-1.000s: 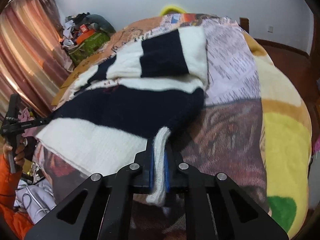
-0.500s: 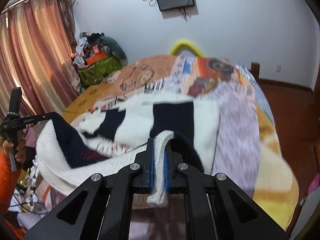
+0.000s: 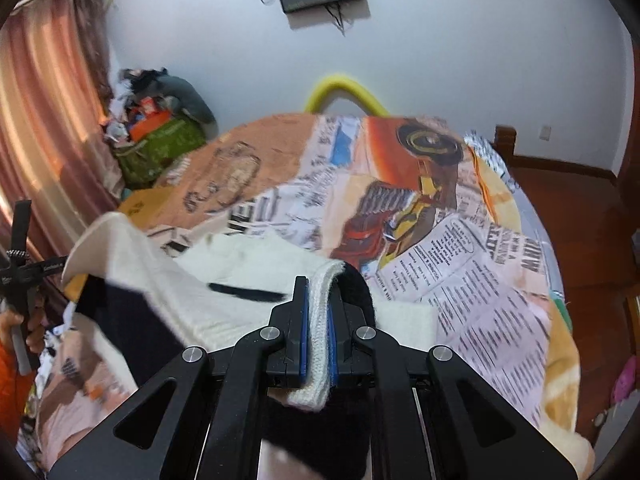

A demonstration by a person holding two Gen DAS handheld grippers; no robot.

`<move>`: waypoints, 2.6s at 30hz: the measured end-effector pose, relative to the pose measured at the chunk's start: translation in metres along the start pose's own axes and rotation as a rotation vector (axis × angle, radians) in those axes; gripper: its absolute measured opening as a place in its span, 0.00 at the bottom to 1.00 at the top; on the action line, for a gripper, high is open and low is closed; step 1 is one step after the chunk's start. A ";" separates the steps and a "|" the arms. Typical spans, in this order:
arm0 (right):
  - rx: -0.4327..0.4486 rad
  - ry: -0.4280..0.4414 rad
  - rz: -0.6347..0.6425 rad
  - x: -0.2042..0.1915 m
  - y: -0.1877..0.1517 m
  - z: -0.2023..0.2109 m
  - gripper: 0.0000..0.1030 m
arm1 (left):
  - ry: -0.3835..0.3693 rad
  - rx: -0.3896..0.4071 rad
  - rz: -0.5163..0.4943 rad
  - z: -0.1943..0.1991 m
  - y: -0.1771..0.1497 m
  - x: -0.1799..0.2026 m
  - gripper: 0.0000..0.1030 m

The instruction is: Fold small clothes

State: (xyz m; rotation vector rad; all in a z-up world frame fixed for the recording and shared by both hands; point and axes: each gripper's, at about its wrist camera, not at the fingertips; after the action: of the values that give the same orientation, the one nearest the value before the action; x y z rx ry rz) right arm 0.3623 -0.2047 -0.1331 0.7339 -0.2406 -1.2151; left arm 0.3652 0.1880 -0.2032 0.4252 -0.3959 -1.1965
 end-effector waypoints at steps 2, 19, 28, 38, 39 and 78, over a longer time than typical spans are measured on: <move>-0.035 -0.006 -0.018 0.007 0.002 -0.013 0.06 | 0.009 -0.033 0.011 -0.019 0.002 -0.001 0.07; 0.092 0.045 -0.076 0.027 0.023 0.043 0.62 | 0.042 0.052 0.076 0.019 0.022 -0.048 0.37; 0.035 -0.038 0.003 0.028 0.014 0.046 0.62 | 0.094 0.042 -0.063 0.020 0.002 -0.037 0.72; -0.079 -0.046 -0.006 0.037 -0.002 -0.005 0.62 | 0.017 -0.117 -0.112 -0.046 0.002 -0.002 0.72; -0.085 -0.043 -0.010 0.037 -0.001 -0.010 0.62 | 0.014 -0.126 -0.118 -0.052 0.004 0.001 0.72; 0.006 -0.085 0.253 -0.029 0.015 0.012 0.33 | 0.043 0.111 -0.207 0.005 0.004 0.027 0.61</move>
State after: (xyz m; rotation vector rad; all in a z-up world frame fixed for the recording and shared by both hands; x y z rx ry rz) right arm 0.3567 -0.1808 -0.1083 0.6364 -0.3960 -1.0062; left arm 0.3746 0.1634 -0.1950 0.5979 -0.3897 -1.3675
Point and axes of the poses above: each gripper's, at about its wrist camera, not at the fingertips, and z roughly against the way its jaws point, x to its right, y to its top, and after that the axes turned 4 degrees about -x, right-handed
